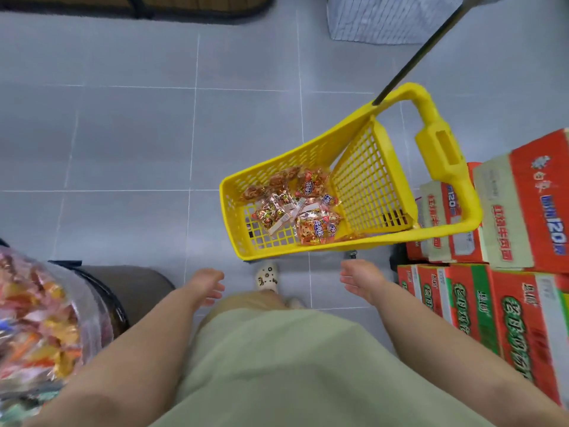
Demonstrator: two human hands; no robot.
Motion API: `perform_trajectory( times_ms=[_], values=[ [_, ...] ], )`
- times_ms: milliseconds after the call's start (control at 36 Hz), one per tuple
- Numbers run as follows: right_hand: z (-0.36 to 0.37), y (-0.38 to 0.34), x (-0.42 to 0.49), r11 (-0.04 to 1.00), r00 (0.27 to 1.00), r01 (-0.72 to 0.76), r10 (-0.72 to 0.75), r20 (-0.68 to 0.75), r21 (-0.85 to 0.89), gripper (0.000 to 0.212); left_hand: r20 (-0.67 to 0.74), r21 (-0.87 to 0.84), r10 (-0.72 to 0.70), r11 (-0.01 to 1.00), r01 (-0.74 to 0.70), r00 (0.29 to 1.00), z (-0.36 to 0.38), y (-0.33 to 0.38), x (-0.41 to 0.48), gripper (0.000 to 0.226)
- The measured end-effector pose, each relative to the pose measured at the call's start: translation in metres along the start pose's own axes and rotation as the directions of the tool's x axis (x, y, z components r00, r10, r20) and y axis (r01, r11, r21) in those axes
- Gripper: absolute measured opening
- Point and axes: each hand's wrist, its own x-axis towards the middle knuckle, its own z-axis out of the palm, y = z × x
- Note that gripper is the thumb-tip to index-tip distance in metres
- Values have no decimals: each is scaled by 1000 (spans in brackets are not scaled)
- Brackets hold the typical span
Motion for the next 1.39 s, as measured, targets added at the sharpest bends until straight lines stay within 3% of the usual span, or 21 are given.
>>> perform_trajectory(
  times_ms=[139, 250, 333, 417, 472, 583, 778, 861, 917, 1000, 1139, 1306, 1361, 1389],
  values=[
    [14, -63, 15, 995, 995, 103, -103, -2, 14, 30, -40, 78, 42, 996, -39, 998, -22, 55, 32, 10],
    [30, -103, 35, 991, 990, 133, -133, 39, -3, 8, -73, 103, 91, 991, -83, 993, -30, 93, 51, 16],
    [45, -122, 60, 984, 987, 155, -151, 48, -84, 14, -138, 88, 126, 989, -115, 982, -29, 111, 70, 15],
    [65, -133, 93, 956, 982, 180, -161, 97, -232, 15, -200, 67, 99, 994, -87, 975, -22, 120, 95, 45],
    [80, -137, 120, 929, 982, 183, -156, 109, -320, 22, -207, 35, 90, 996, -85, 974, -14, 125, 115, 51],
    [110, -135, 174, 860, 979, 200, -155, 133, -470, 15, -256, -33, 106, 992, -118, 961, 4, 131, 153, 22],
    [145, -132, 236, 741, 963, 268, -202, 176, -616, 39, -504, -14, 112, 990, -138, 856, 24, 124, 182, 32],
    [158, -128, 255, 574, 956, 285, -232, 181, -768, 54, -526, 2, 136, 987, -159, 840, 24, 122, 184, 31],
    [167, -124, 261, 532, 963, 241, -235, 132, -812, 63, -526, -7, 143, 985, -172, 838, 23, 121, 185, 31],
    [182, -118, 267, 563, 965, 241, -223, 136, -790, 46, -528, -14, 139, 985, -172, 838, 24, 121, 185, 29],
    [189, -102, 268, 628, 946, 309, -128, 297, -714, 47, -533, -36, 131, 984, -177, 836, 26, 120, 184, 28],
    [148, -104, 237, 690, 918, 384, -217, 331, -614, 44, -523, -100, 117, 975, -197, 844, 26, 124, 176, 14],
    [124, -109, 221, 787, 925, 350, -207, 318, -507, 37, -568, -125, 163, 952, -280, 807, 28, 122, 167, 25],
    [112, -112, 213, 828, 928, 325, -187, 321, -457, 27, -621, -76, 226, 935, -345, 750, 31, 121, 160, 36]
  ],
)
